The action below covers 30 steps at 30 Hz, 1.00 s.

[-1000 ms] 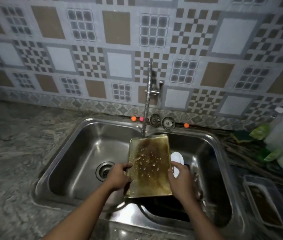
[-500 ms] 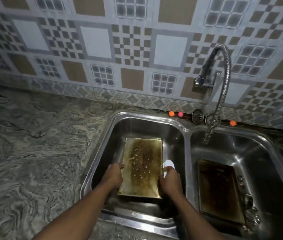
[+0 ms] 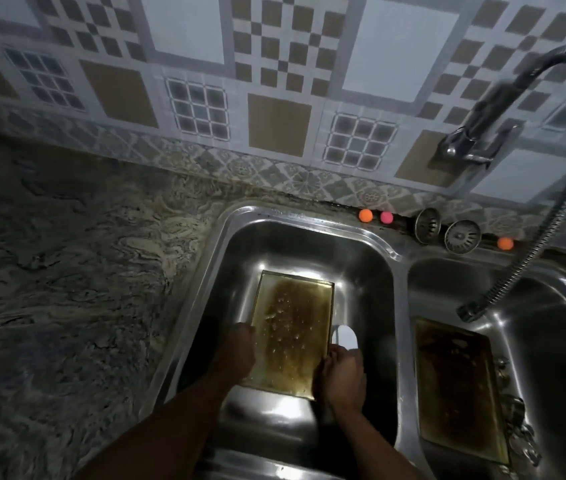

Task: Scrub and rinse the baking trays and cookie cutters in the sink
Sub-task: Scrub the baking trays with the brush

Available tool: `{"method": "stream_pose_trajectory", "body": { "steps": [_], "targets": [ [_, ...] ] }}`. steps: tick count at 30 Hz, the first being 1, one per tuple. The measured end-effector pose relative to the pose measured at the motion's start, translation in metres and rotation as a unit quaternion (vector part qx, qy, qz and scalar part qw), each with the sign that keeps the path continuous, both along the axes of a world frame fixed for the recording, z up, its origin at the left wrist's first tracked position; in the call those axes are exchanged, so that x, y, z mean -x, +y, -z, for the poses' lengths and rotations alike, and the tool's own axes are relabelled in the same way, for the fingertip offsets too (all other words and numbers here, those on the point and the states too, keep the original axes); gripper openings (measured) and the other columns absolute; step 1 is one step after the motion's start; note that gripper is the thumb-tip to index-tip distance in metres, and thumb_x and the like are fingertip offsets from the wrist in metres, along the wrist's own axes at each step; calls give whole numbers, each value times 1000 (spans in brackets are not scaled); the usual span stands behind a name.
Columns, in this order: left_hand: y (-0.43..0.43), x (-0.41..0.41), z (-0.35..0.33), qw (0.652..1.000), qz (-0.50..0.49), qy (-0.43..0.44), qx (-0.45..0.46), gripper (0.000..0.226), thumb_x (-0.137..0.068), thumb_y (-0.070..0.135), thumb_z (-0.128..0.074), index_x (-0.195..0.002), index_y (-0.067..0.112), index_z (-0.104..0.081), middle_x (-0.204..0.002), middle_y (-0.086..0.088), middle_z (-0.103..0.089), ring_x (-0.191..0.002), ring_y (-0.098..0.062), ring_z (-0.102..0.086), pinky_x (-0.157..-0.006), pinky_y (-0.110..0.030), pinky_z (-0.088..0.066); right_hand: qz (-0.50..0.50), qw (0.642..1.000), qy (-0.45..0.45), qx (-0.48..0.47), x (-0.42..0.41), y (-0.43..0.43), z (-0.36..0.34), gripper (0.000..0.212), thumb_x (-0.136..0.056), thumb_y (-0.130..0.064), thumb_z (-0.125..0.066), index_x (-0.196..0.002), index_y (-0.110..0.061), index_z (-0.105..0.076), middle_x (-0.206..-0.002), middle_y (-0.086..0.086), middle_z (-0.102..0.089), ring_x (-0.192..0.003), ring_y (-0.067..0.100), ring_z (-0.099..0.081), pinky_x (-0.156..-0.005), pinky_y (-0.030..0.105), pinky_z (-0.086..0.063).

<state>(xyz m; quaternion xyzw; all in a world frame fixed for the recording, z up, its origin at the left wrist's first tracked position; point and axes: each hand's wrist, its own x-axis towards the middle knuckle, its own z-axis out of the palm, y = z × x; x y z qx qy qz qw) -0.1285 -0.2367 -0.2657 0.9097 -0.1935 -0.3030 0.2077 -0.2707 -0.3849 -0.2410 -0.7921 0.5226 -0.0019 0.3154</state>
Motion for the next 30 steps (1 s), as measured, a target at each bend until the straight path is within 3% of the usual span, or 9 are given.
{"method": "stream_pose_trajectory", "body": {
  "steps": [2,5,9,13,17,19,22,24,30],
  "targets": [
    [0,-2,8,1000,13,15,-16,42,-94,-3,-50,-136,2,-45,-140,-8,-46,-130,-17,-45,-95,-6,-26,11,1000,18,7,-4,2,4,26,-92,-15,-54,-111,-22,-71,-121,6,-52,-100,35,-60,-90,43,-51],
    [1,-2,20,999,0,47,-11,46,-92,-3,-53,-137,4,-45,-141,-6,-46,-127,-15,-47,-89,-4,-26,27,999,30,-3,-6,1,10,29,-94,-13,-52,-116,-20,-68,-129,5,-49,-107,36,-55,-92,39,-44],
    [1,-2,24,999,-2,39,-7,51,-88,-9,-54,-136,5,-46,-140,-10,-48,-121,-16,-50,-88,-8,-32,61,997,-27,-45,-6,-1,9,22,-96,-14,-49,-114,-20,-60,-117,8,-58,-109,35,-56,-94,43,-45],
    [-4,-4,9,1000,9,5,12,54,-85,-3,-61,-137,4,-48,-142,-7,-41,-135,-25,-40,-106,-22,-35,4,997,-80,-13,4,-1,-1,17,-94,-12,-49,-95,-26,-59,-110,-1,-50,-97,28,-58,-87,37,-48],
    [-19,8,-30,997,1,-46,67,46,-81,0,-63,-125,11,-61,-131,-6,-52,-121,-23,-54,-98,-23,-43,-23,986,-155,48,12,-9,-29,19,-96,-13,-47,-88,-29,-53,-100,-4,-44,-87,19,-57,-73,23,-44],
    [-35,20,-51,993,5,-62,102,48,-84,10,-67,-130,19,-59,-134,-1,-51,-121,-19,-54,-102,-25,-44,-13,975,-213,66,17,-17,-46,17,-97,-13,-45,-91,-28,-51,-98,-2,-48,-87,16,-55,-68,19,-40],
    [-69,45,-76,983,47,-82,160,45,-84,19,-68,-128,16,-60,-129,-3,-55,-122,-21,-53,-106,-31,-42,30,955,-284,77,33,-35,-71,12,-97,-17,-46,-99,-29,-47,-104,-2,-54,-95,13,-55,-78,27,-47],
    [-93,65,-91,977,68,-91,179,40,-85,23,-67,-123,14,-61,-120,-5,-60,-118,-25,-54,-101,-34,-44,64,943,-318,79,49,-49,-86,13,-96,-17,-48,-107,-25,-47,-110,0,-57,-100,16,-56,-84,29,-47],
    [-166,134,-126,953,128,-121,244,35,-86,26,-65,-121,20,-64,-116,-1,-62,-103,-19,-60,-91,-27,-46,106,930,-339,94,119,-111,-124,31,-95,-10,-49,-126,-14,-50,-130,4,-55,-116,15,-50,-90,16,-34]
  ]
}}
